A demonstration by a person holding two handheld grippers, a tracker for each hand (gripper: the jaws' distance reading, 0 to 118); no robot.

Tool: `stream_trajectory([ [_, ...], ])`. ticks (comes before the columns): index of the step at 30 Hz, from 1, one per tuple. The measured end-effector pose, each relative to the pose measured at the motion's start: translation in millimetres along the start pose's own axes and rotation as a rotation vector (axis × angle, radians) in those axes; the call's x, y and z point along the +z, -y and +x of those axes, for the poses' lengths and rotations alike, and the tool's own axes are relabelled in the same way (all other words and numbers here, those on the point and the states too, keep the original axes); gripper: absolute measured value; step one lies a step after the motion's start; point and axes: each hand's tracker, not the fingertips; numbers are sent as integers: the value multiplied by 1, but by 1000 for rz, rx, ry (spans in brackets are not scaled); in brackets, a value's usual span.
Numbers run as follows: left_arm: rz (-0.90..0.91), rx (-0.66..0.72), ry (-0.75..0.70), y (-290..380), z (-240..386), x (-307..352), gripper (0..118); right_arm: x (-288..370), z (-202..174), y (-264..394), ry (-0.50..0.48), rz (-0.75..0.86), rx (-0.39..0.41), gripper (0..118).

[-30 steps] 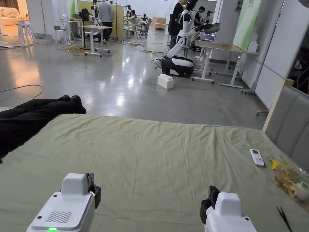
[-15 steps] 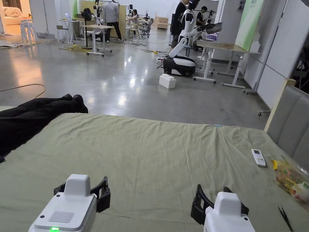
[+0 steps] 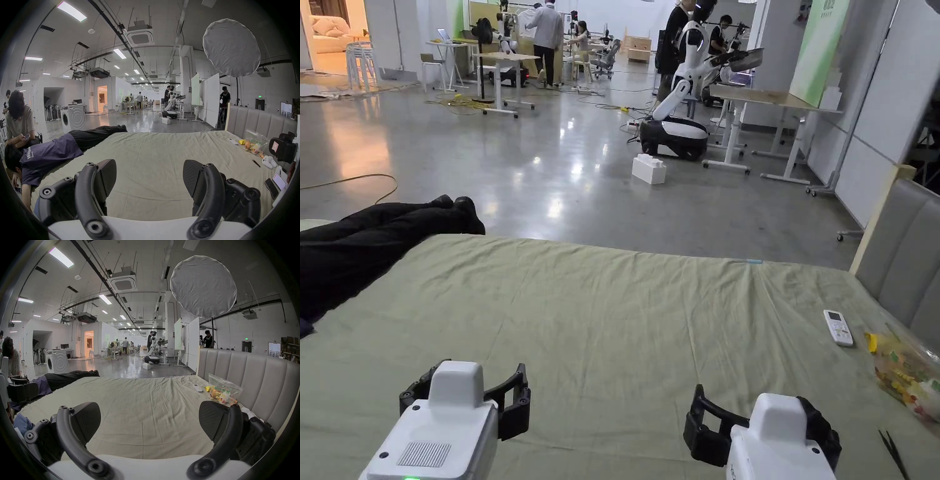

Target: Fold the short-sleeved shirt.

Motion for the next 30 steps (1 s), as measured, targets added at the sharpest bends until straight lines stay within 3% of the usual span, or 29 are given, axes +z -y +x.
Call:
stream_trajectory([
  [17, -4, 11, -7, -8, -6, 2, 88, -7, -11, -7, 10, -22, -7, 118],
  [23, -5, 30, -10, -10, -8, 5, 88, -7, -8, -11, 18, -55, -54, 118],
  [27, -4, 22, -13, -12, -9, 6, 88, -7, -1, -12, -50, -122, -202, 118],
  [28, -2, 22, -11, -12, -9, 6, 88, -7, 0, -17, -43, -85, -174, 118],
  [30, -3, 21, -14, -13, -9, 5, 88, -7, 0, -20, -29, -111, -195, 118],
])
